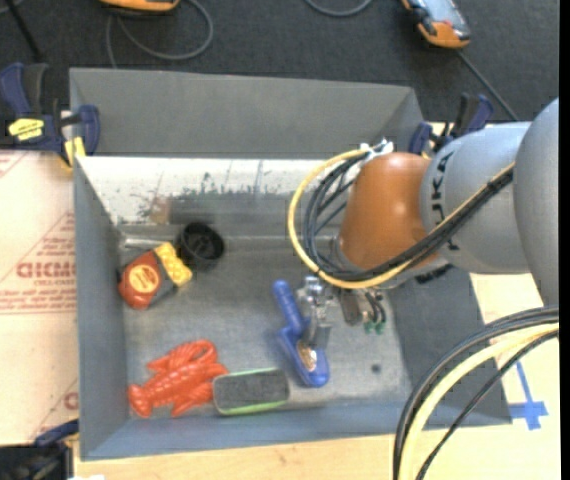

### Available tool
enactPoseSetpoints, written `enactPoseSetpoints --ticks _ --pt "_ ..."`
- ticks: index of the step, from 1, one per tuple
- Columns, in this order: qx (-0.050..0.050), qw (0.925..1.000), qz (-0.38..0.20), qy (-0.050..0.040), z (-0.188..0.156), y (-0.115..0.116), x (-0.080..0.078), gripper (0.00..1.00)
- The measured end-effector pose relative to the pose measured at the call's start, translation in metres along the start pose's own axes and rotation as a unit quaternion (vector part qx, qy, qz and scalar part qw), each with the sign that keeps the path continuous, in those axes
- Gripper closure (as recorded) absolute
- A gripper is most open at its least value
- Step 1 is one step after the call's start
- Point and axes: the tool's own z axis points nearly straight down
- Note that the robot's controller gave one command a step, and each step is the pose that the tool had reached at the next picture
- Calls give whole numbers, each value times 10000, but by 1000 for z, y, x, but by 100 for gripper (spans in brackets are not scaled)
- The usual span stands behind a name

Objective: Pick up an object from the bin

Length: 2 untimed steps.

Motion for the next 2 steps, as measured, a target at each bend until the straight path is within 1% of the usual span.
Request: enactPoseSetpoints --ticks 1,2 --pt "-1 10000 -2 22 -4 0 1 100" --pt "0 10000 -2 16 -14 -1 0 100"
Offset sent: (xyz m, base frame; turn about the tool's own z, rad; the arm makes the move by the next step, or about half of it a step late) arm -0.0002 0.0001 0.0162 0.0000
